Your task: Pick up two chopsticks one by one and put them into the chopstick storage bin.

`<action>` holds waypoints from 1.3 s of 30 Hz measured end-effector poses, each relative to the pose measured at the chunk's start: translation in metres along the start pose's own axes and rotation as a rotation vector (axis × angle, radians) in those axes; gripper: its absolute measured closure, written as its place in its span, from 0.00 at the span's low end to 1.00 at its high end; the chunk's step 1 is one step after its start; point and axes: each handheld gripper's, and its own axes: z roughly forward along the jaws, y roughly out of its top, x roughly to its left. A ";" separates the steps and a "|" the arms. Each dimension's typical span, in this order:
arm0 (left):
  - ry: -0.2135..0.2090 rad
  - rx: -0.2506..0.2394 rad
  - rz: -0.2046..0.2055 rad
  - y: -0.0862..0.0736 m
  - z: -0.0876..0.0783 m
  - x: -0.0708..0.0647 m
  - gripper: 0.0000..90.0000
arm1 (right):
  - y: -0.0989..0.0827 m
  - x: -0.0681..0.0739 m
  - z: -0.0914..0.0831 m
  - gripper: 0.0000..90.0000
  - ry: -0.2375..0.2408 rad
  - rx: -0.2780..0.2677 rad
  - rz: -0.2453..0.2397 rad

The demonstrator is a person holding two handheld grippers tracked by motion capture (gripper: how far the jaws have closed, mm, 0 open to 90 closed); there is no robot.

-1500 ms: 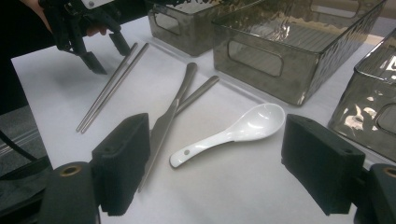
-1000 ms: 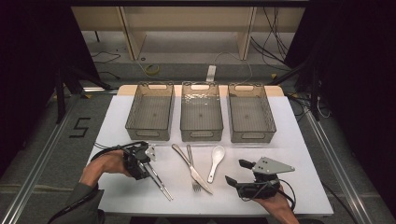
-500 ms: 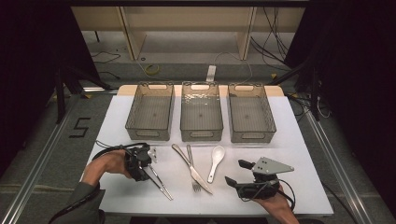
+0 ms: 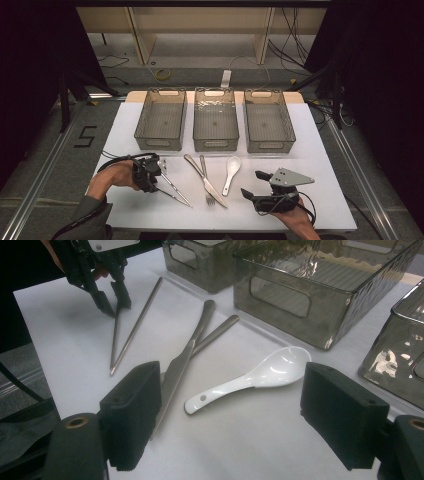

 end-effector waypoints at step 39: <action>-0.021 -0.010 0.063 -0.004 -0.001 -0.003 0.94 | 0.001 -0.001 0.002 0.29 -0.020 0.031 -0.018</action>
